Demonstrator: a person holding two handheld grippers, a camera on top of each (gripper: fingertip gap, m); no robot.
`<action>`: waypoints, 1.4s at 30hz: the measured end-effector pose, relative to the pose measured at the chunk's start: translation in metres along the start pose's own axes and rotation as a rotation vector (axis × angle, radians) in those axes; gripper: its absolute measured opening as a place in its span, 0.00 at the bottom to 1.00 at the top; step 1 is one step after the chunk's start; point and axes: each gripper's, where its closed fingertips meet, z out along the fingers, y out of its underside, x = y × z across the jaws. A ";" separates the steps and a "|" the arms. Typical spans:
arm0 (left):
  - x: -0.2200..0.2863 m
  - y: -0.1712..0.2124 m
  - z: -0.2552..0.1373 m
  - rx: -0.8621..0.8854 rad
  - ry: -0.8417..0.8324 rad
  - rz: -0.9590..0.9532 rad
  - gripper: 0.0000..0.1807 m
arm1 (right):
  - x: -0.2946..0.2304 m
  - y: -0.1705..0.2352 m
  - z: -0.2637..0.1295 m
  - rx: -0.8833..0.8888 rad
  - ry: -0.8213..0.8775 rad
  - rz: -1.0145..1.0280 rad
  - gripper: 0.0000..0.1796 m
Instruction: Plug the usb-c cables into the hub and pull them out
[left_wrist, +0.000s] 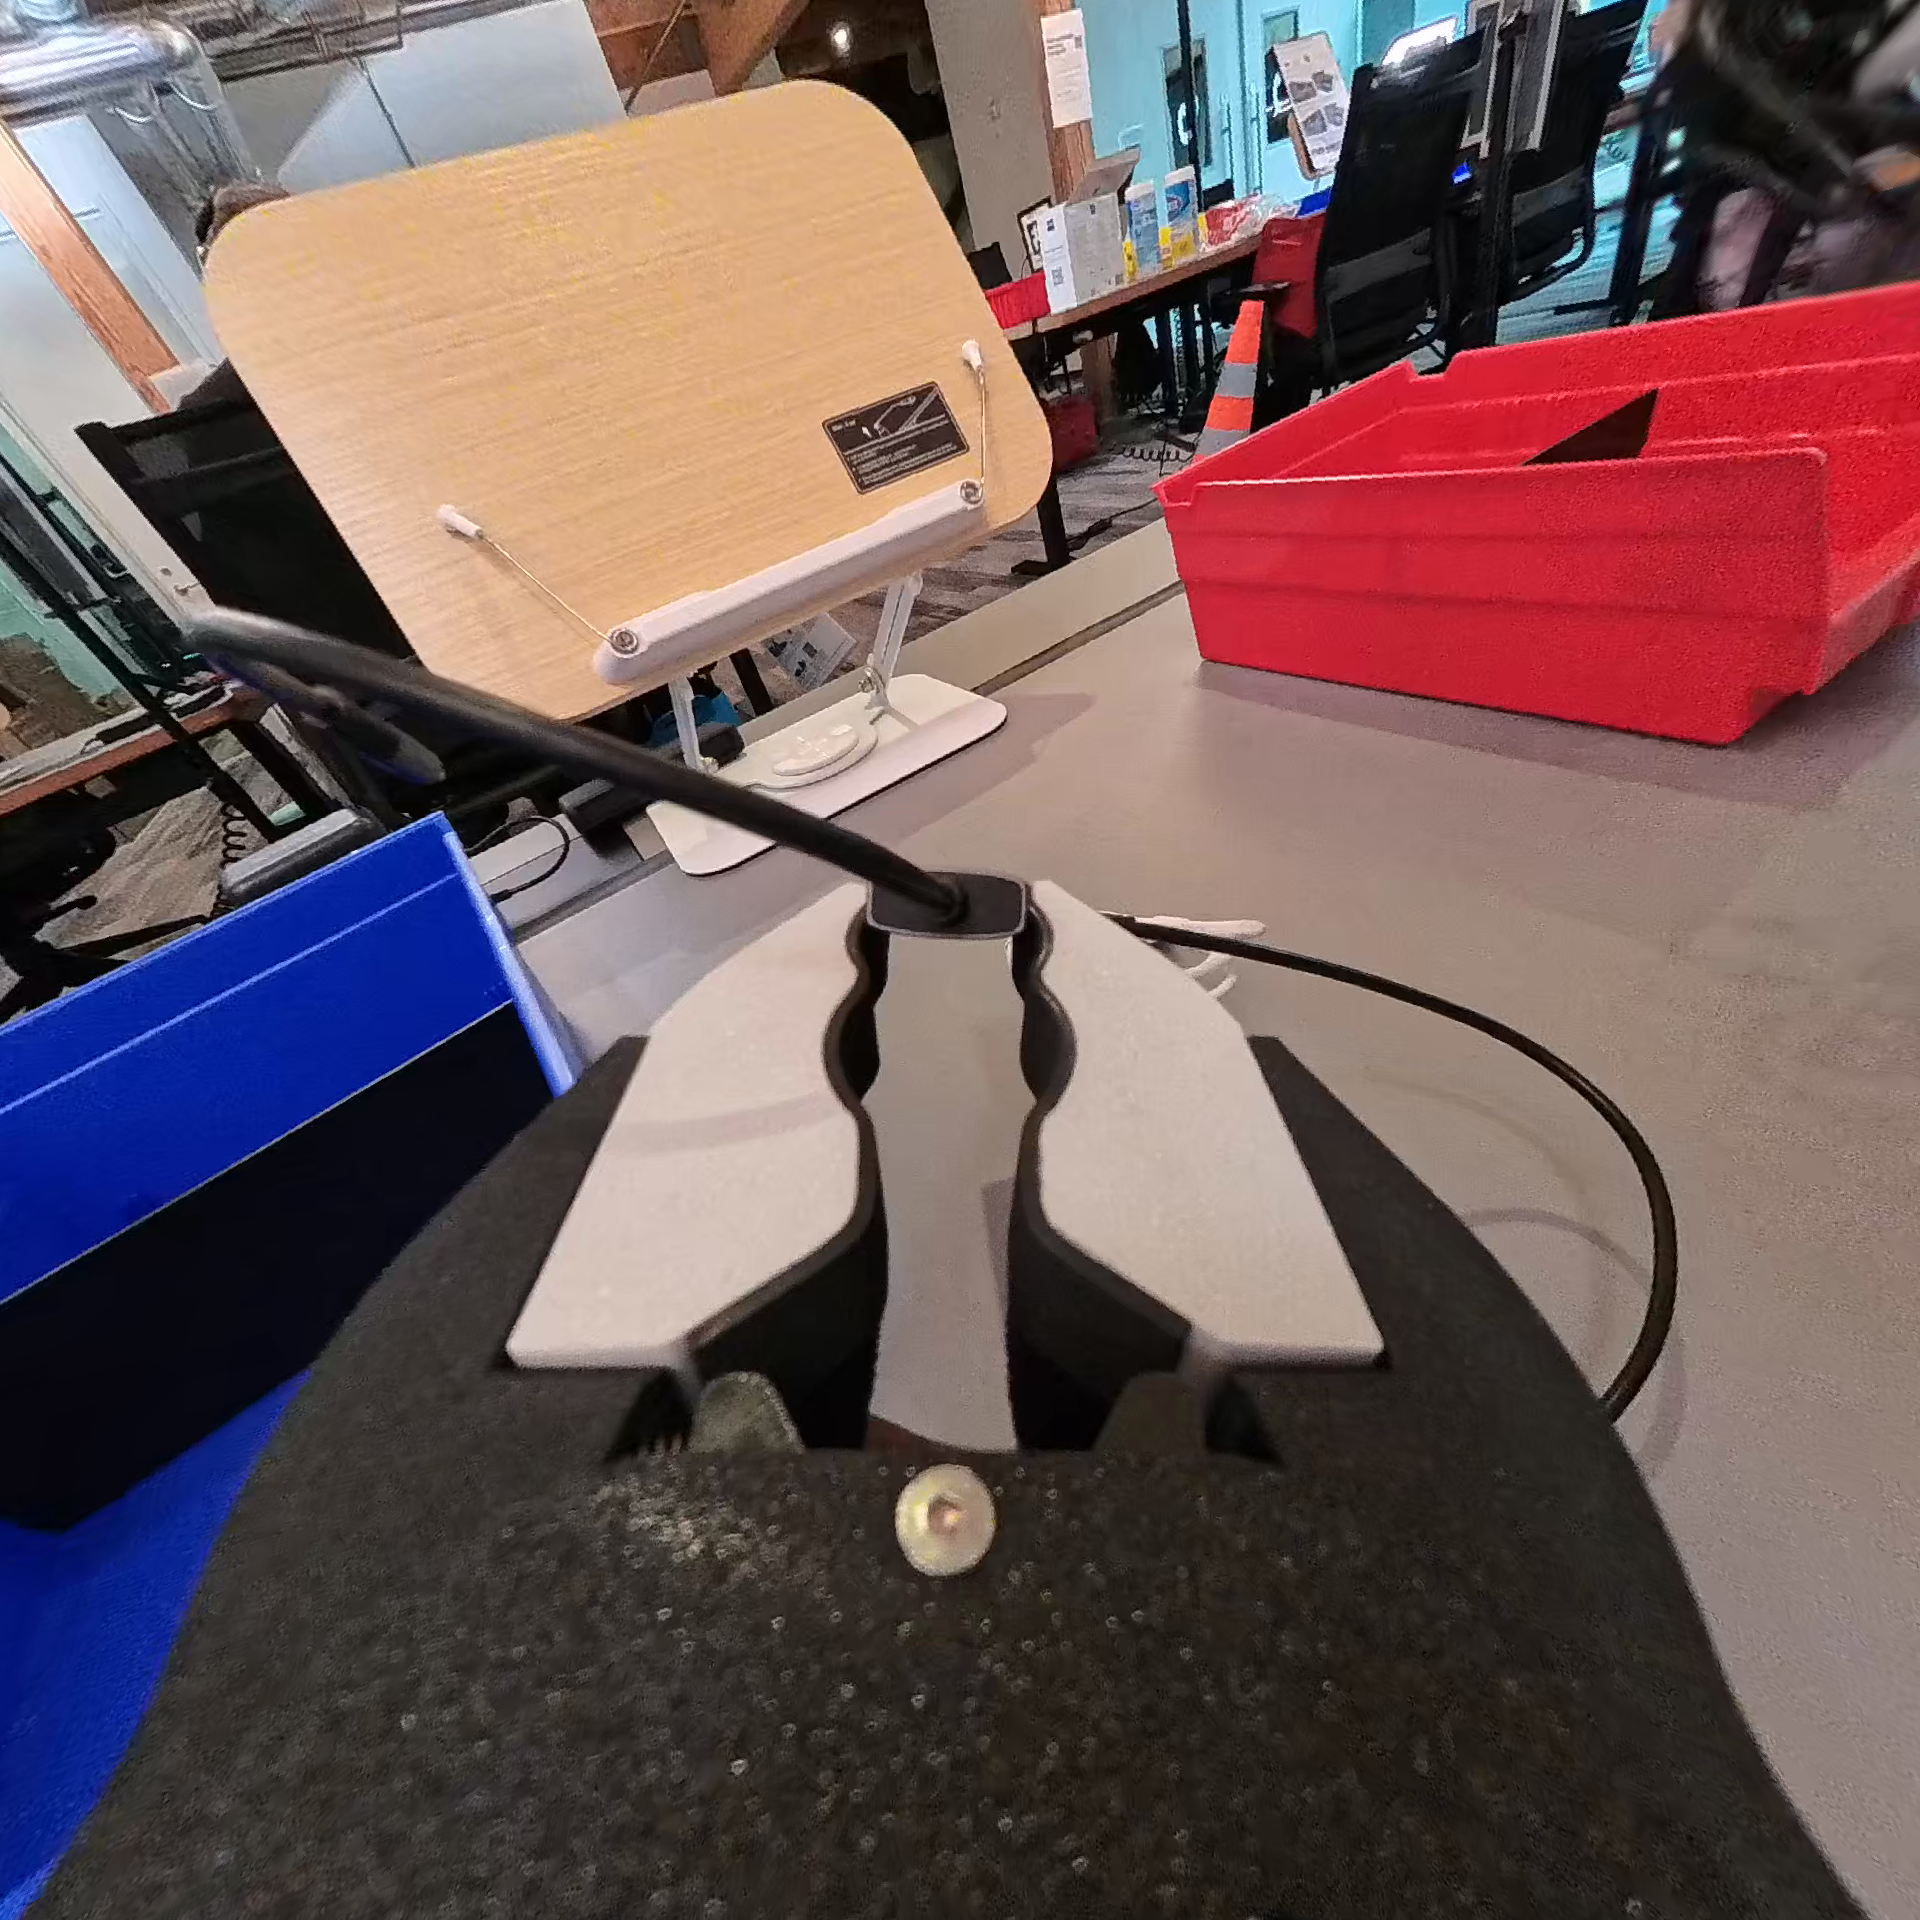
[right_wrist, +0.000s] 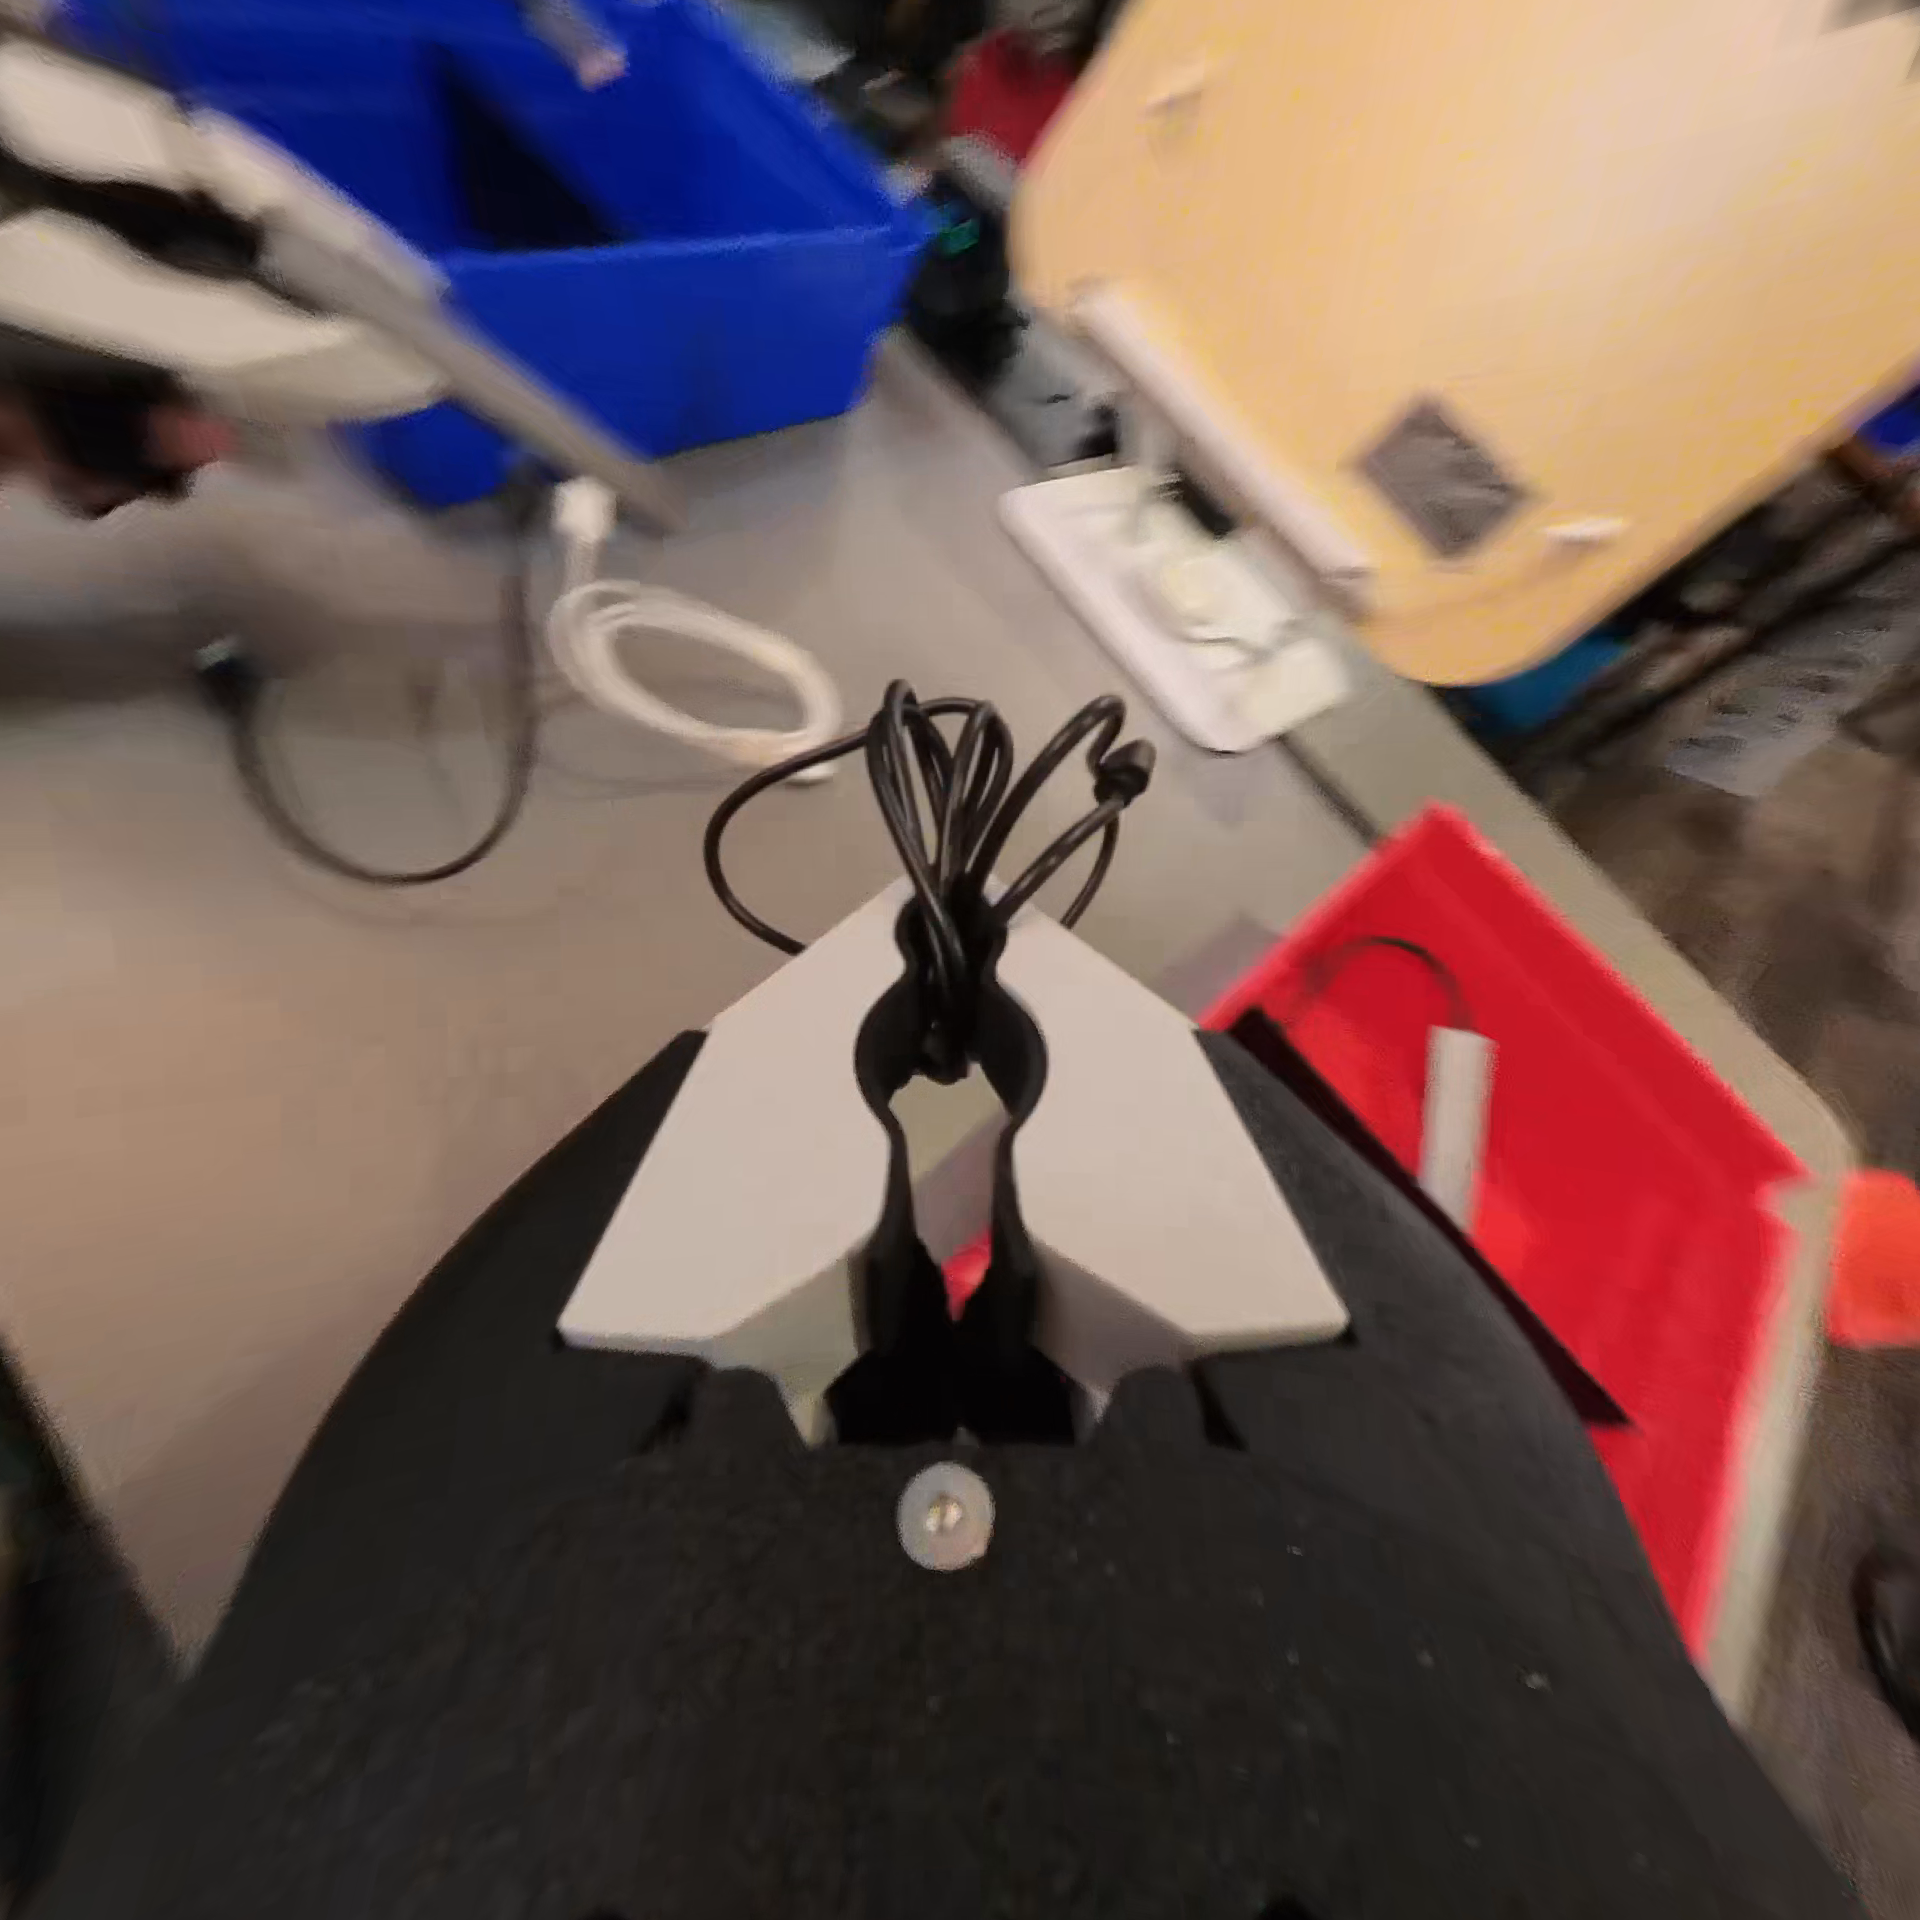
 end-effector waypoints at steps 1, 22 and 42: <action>0.000 0.000 0.000 -0.001 0.003 -0.002 0.13 | 0.025 0.002 -0.008 0.011 0.074 0.050 0.01; 0.013 0.002 0.004 -0.005 0.044 -0.038 0.13 | 0.133 0.176 -0.007 -0.467 0.298 0.667 0.29; 0.055 -0.037 -0.008 0.121 0.050 0.008 0.13 | -0.063 0.010 0.068 0.211 -0.009 0.558 0.18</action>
